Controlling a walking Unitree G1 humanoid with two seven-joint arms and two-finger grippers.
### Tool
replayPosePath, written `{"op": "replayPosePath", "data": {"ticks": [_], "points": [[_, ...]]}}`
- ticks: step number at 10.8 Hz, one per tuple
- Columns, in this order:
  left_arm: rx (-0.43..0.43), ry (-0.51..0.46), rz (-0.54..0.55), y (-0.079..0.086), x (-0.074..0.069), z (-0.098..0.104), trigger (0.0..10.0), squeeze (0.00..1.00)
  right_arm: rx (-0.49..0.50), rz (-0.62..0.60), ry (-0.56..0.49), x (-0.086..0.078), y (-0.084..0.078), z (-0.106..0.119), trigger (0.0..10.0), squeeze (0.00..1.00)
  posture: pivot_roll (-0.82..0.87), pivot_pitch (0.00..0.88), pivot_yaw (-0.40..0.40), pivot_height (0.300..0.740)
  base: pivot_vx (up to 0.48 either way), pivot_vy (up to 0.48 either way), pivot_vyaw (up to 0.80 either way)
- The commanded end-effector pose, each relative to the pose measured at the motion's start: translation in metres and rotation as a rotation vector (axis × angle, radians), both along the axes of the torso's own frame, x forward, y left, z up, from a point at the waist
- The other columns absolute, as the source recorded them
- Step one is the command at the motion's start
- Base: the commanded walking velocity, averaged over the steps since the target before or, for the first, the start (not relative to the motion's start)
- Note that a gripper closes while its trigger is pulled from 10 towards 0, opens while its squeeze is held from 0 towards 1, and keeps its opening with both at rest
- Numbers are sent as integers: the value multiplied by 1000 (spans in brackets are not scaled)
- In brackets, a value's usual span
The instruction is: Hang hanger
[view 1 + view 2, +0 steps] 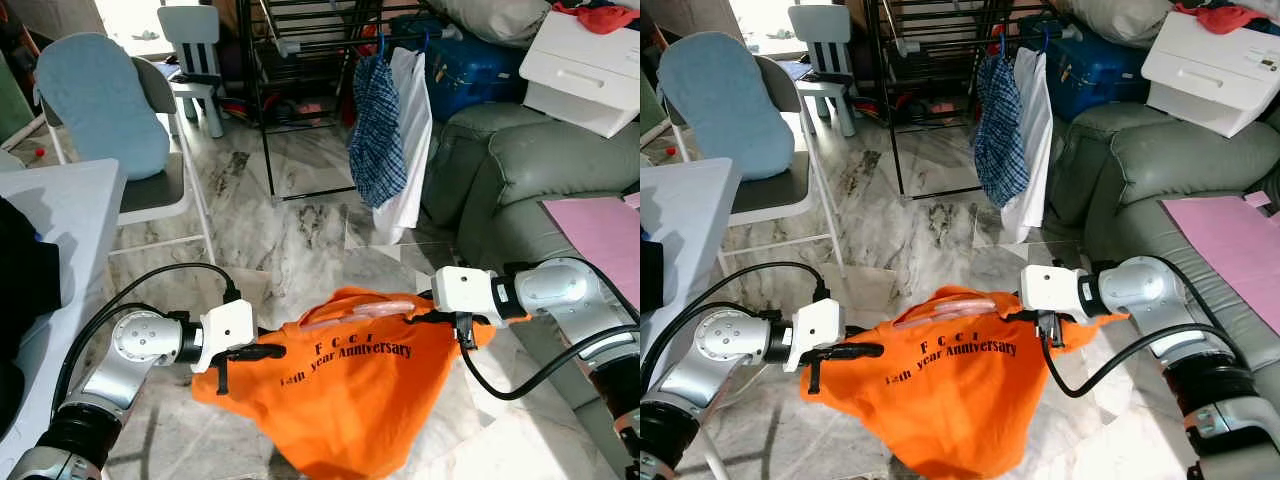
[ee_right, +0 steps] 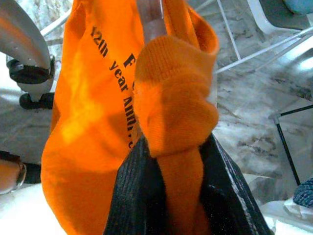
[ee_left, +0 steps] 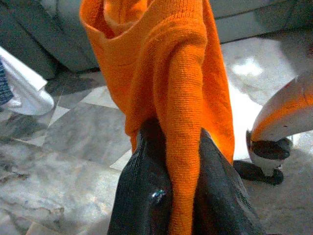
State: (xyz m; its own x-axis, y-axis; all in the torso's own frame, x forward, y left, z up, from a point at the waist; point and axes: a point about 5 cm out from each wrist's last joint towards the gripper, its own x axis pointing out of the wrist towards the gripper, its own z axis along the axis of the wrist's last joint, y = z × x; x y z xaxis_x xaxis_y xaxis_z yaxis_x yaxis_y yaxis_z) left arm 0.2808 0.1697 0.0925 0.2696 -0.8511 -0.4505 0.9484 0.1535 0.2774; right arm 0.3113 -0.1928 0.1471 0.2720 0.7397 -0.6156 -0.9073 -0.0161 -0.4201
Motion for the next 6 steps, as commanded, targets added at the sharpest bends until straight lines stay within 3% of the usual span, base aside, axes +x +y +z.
{"op": "replayPosePath", "data": {"ticks": [1, 2, 3, 5, 6], "points": [[-49, -72, 36, -1, 10, 14, 0, 0, -6, 0, 11, -1, 1, -4, 0, 0, -134, 34, -4, 740, 0, 0, 0], [-58, -60, 64, -1, 11, 13, 10000, 0, -15, -9, 11, -1, 0, -7, 0, 0, -131, 35, -5, 740, 0, 0, 0], [-69, -83, 91, 0, 12, 14, 10000, 1000, -8, -17, 15, -2, 1, -9, 0, 0, -129, 37, -5, 740, 0, 0, 0], [-112, -111, 127, -2, 11, 14, 10000, 1000, -29, -63, 1, -1, -1, -16, 0, 0, -129, 38, -6, 740, 0, 0, 0], [-177, -97, 183, -1, 10, 17, 10000, 1000, -56, -117, -19, 3, -5, -20, 0, 0, -127, 35, -9, 740, 0, 0, 0]]}}
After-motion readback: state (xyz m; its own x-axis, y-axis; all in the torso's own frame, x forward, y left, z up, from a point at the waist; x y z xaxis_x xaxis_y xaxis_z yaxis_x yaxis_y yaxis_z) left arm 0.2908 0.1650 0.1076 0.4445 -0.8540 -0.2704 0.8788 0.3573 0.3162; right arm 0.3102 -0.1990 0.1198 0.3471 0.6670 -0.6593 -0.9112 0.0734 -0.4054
